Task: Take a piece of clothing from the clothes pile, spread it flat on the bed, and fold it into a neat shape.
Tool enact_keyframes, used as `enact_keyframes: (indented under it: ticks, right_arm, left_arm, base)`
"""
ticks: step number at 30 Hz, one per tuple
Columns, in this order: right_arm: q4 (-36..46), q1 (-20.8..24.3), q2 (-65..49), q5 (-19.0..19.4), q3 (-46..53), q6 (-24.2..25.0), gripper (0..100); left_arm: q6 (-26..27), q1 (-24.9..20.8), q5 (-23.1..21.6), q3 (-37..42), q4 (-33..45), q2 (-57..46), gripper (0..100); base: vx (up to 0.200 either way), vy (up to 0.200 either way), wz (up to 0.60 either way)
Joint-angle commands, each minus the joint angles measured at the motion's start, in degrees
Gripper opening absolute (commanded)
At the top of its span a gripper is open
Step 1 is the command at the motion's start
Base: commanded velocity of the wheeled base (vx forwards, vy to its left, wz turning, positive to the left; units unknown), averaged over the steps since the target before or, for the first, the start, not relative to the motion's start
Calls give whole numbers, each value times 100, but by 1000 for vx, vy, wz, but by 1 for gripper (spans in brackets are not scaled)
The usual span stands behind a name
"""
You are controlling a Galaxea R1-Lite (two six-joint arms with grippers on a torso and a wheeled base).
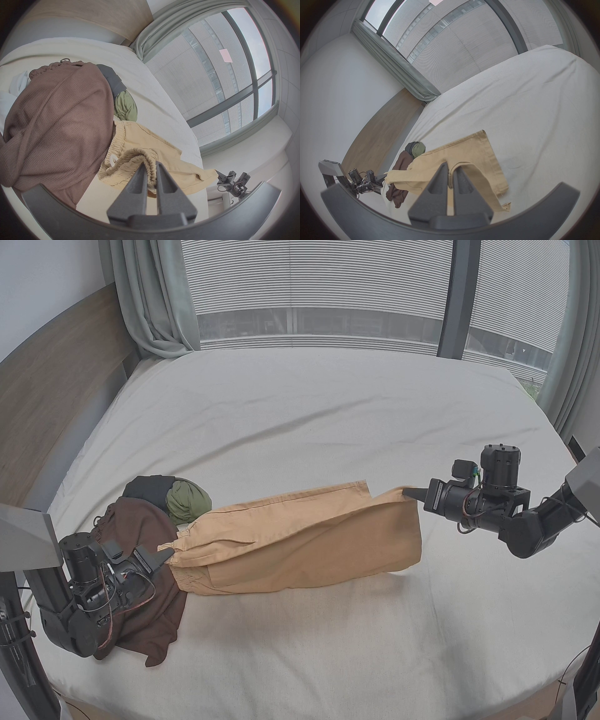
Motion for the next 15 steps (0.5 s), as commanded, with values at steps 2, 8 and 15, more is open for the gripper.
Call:
enact_keyframes:
  ticks: [2,8,15]
  right_arm:
    - [404,50,188,-2,-691,-19,0]
    - [966,68,469,-10,-1429,-28,0]
    - [1160,77,926,-37,-1904,-10,0]
  left_arm:
    - [-176,-5,160,-192,-5,27,0]
    - [-369,-5,327,-350,-5,35,0]
    - [-528,-5,423,-570,3,106,0]
  base:
    - [0,0,0]
    - [0,0,0]
    - [0,0,0]
